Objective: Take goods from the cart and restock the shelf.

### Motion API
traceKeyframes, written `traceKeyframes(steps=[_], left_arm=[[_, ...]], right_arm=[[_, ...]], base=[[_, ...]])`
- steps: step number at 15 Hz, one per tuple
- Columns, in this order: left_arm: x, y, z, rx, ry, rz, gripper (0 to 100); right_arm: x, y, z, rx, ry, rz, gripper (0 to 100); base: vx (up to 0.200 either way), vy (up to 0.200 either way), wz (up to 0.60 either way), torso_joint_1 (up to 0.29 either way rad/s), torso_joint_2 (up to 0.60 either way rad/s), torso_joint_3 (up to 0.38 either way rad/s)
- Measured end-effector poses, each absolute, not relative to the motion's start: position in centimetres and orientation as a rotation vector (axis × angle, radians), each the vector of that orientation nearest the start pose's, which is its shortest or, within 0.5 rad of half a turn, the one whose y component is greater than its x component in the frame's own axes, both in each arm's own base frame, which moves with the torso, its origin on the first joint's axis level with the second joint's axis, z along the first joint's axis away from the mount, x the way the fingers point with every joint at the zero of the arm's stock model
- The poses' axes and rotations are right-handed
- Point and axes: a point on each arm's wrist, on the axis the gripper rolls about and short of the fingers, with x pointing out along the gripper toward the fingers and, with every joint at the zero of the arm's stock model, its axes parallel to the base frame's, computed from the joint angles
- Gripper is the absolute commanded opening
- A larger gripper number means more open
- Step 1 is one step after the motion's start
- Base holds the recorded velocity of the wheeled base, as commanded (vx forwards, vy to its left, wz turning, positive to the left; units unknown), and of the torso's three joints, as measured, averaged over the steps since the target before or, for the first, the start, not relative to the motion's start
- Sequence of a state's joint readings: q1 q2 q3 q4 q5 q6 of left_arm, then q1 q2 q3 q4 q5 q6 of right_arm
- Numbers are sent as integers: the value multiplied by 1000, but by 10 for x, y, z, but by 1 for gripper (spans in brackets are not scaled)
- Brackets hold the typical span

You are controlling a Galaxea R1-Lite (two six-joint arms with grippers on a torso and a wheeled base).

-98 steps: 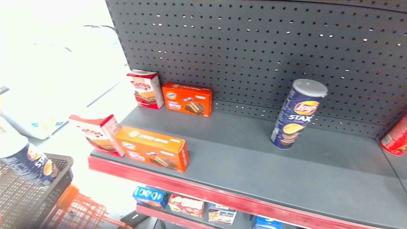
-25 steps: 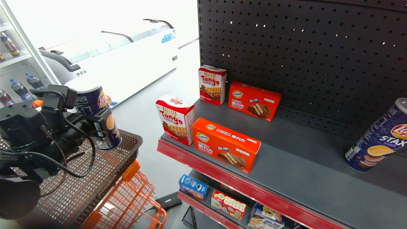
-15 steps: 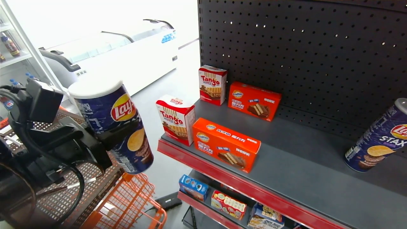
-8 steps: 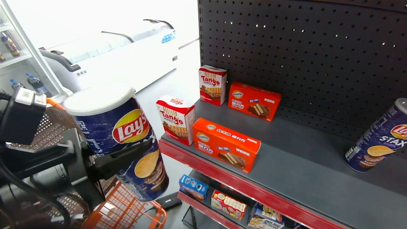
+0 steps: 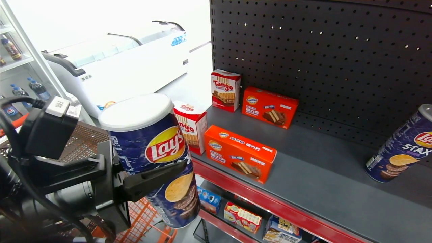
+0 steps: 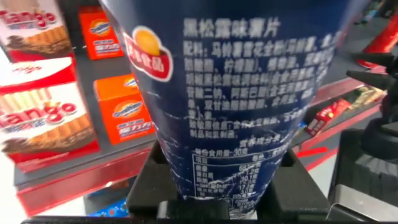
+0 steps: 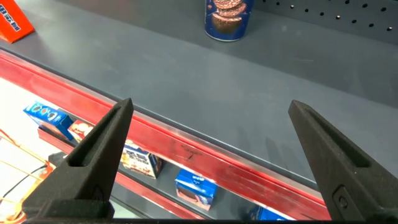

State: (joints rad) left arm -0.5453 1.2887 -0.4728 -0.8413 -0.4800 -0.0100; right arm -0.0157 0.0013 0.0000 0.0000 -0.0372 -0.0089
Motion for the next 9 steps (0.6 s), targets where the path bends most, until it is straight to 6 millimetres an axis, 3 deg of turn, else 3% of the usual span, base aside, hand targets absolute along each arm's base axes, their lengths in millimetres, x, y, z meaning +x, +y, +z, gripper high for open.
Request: traceKeyframes(steps=[9], left_arm=[[162,-127,217,-9,-14,-1123,0]], right_arm=[[-23,0,76,-8,1,-52,100]], base=[[0,0,0,0,0,0]])
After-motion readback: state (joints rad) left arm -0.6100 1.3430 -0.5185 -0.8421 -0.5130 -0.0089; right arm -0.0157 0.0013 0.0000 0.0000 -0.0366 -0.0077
